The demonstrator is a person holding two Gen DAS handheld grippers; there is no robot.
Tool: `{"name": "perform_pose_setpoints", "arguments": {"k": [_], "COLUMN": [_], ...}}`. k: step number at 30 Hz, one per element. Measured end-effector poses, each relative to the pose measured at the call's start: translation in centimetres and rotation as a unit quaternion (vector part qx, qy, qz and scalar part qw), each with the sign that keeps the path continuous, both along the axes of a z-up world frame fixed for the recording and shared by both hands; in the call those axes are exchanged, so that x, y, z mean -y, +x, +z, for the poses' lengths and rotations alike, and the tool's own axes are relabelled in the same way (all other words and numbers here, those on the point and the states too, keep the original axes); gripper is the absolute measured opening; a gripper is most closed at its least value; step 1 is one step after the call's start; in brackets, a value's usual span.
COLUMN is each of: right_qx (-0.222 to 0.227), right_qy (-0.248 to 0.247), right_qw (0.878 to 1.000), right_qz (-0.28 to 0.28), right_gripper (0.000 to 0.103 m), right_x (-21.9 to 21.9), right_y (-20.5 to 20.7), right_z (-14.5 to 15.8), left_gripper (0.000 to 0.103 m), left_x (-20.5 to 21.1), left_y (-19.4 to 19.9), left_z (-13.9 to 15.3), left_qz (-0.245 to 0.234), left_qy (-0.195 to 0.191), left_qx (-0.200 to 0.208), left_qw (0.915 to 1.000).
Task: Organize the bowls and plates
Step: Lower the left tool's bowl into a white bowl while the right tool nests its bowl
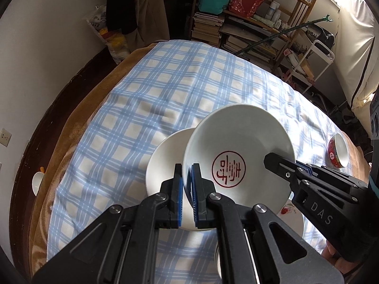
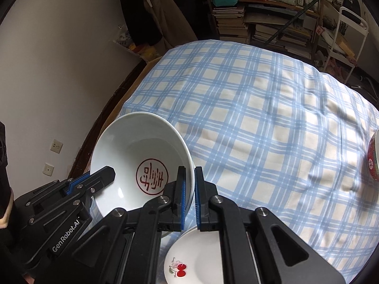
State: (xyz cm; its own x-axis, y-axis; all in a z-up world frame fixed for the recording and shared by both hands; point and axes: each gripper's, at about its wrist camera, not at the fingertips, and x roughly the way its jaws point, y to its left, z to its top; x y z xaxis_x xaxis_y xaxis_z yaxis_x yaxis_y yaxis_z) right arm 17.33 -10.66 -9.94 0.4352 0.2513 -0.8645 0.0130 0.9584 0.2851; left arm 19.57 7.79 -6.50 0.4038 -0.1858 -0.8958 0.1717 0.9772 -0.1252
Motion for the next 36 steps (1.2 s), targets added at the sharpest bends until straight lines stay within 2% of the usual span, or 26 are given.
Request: {"name": "perform_pose_setpoints", "arguments": {"k": [4,10,17,20,28,36], "right_qx": [-0.011,-0.024,-0.034,-0.032,-0.040,-0.042], "right_qy": [-0.001,-0.029,-0.023,-0.040,-0.037,-0.031], "right_qw": [1.000,0.999,0.999,0.998,0.998,0.997], "right_qz": [0.008,0.025,0.027,0.034,0.043,0.052], "right_gripper": [0.008,0.008,0.008,0.009,0.009,0.011], "right_x": [-1.1,-2.3,-2.5,-2.9,-2.6,-2.6], "right_y": [0.0,0.4,0.9,1.1,1.3,0.6], "right_z": [-1.1,-2.8,-4.2,-4.3,-4.3,-3.9], "left_gripper": [0.008,0.008,0.008,0.009,0.009,0.010], "left_x": [-0.6,-1.5,-2.0,-2.0,-1.1,-1.5], "left_y": [-0.5,0.1,0.8,1.0,0.9,0.6], "left_z": [-1.3,-3.6,-5.1,-5.9,-5.6,-3.5], "left_qz": [-0.007,0.006,0.013,0.013,0.000,-0.003], "left_qy": [0.013,0.000,-0.006,-0.012,0.031,0.019], "left_qx": [0.007,-0.018,-0.034,-0.044,-0.019,-0.003], "left_qw": [0.9999,0.9998,0.9993,0.9989,0.9993,0.9998]}}
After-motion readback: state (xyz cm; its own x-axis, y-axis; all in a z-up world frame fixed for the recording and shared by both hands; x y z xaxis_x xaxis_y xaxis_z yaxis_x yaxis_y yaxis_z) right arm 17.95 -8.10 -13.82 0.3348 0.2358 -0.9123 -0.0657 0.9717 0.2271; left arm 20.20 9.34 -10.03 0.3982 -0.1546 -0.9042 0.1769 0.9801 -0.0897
